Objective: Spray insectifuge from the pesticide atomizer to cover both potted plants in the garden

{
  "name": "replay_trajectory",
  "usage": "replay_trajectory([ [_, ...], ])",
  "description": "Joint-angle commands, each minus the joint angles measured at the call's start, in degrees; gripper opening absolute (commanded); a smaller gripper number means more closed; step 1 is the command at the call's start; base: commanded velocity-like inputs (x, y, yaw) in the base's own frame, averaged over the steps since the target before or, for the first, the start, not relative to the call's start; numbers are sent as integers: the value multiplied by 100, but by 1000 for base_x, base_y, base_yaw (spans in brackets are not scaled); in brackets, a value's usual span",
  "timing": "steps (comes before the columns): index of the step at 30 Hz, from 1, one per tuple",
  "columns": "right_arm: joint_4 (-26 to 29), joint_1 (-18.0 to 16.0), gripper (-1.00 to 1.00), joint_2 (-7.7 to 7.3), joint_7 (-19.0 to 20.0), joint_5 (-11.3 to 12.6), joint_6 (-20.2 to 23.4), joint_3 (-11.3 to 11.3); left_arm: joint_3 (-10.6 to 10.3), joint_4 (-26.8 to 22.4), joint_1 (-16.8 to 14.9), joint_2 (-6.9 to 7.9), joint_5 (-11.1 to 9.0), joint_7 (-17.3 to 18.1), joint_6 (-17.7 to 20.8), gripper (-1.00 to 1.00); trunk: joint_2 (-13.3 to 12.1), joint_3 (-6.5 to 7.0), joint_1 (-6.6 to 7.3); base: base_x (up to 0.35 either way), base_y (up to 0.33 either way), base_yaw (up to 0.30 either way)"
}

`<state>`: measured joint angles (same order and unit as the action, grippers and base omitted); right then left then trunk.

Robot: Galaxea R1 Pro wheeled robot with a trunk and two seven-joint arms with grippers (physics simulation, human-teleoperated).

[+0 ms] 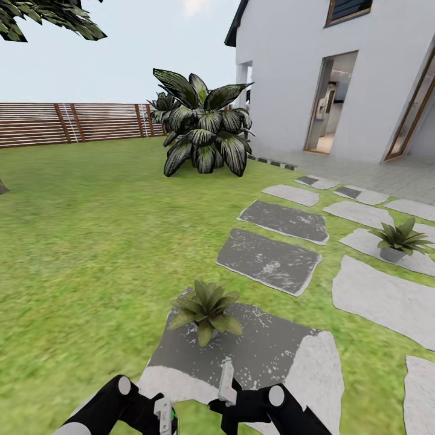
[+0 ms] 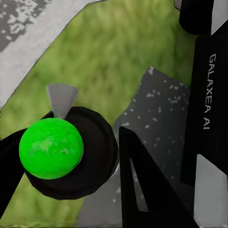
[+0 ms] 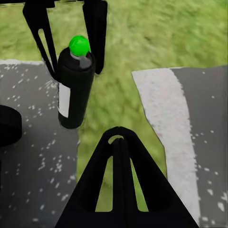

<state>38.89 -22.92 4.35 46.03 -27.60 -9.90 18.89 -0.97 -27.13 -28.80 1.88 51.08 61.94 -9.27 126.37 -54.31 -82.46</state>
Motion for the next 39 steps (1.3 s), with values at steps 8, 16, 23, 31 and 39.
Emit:
replay_trajectory([
  [8,-19,-2,-100,-29,3,-142,-42,-11,-8,-3,14,324,34,-30,-58,-100,2,-5,1,0,0,0],
  [16,-281,-2,100,-186,-21,-175,-54,-51,42,0,6,789,-23,-114,-21,-100,2,-5,1,0,0,0],
  [23,-1183,-2,100,-275,-1811,-126,-79,-63,409,299,15,754,-116,-1219,29,-100,2,-5,1,0,0,0],
  [31,-1681,-2,100,-288,-3412,559,-106,-436,1129,643,9,540,-1085,-2456,91,-100,2,-5,1,0,0,0],
  [39,-1977,16,100,-537,-3877,1164,-123,-1985,1196,559,-30,531,-1915,-2810,1613,-100,2,-5,1,0,0,0],
])
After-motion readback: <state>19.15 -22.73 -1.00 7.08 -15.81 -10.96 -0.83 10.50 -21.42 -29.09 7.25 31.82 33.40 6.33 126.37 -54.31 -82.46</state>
